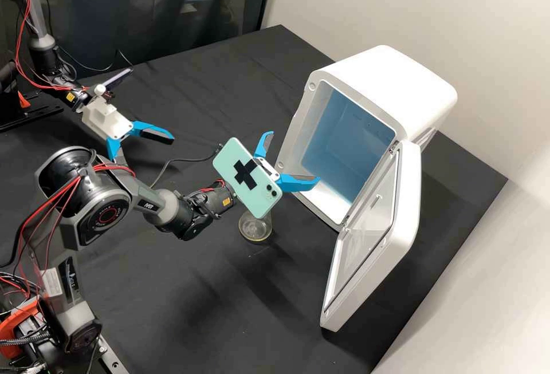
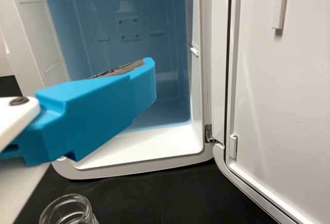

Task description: Place the flask in the incubator

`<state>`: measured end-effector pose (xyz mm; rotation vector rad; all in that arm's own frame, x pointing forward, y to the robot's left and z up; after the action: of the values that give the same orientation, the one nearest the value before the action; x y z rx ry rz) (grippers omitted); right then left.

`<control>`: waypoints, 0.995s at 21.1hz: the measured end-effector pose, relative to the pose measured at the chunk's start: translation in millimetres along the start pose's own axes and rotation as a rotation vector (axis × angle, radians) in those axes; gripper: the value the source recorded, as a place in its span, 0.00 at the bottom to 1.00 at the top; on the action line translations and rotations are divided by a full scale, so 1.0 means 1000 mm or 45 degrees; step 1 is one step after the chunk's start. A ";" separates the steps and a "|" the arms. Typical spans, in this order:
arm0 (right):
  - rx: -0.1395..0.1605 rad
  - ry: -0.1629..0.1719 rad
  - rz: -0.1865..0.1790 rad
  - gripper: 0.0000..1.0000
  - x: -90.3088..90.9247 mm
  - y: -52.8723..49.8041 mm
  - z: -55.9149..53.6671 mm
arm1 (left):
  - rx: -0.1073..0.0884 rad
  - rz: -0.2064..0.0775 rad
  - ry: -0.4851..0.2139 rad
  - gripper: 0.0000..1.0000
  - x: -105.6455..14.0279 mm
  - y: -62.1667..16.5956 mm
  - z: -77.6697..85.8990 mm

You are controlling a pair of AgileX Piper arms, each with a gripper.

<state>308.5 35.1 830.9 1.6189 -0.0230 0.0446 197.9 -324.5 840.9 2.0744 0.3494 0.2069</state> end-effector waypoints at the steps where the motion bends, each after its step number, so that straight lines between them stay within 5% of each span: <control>1: 0.000 0.000 0.000 1.00 0.000 0.000 0.000 | -0.003 0.003 0.012 1.00 -0.001 0.0004 -0.002; 6: 0.005 0.002 0.002 1.00 0.000 0.000 0.000 | -0.024 0.018 0.067 1.00 -0.004 0.0024 -0.012; 10: 0.019 0.004 0.007 1.00 -0.005 -0.001 0.002 | -0.007 0.055 0.054 1.00 -0.007 0.0095 -0.012; 16: 0.089 -0.051 0.013 1.00 -0.032 0.003 0.012 | 0.020 0.091 0.002 1.00 -0.011 0.0167 -0.006; 21: 0.100 -0.071 -0.048 1.00 -0.047 -0.007 0.019 | 0.013 0.093 0.001 1.00 -0.014 0.0167 -0.005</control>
<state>261.7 16.0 821.4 1.6985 -0.0340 -0.0294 186.3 -332.9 857.7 2.0991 0.2755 0.2500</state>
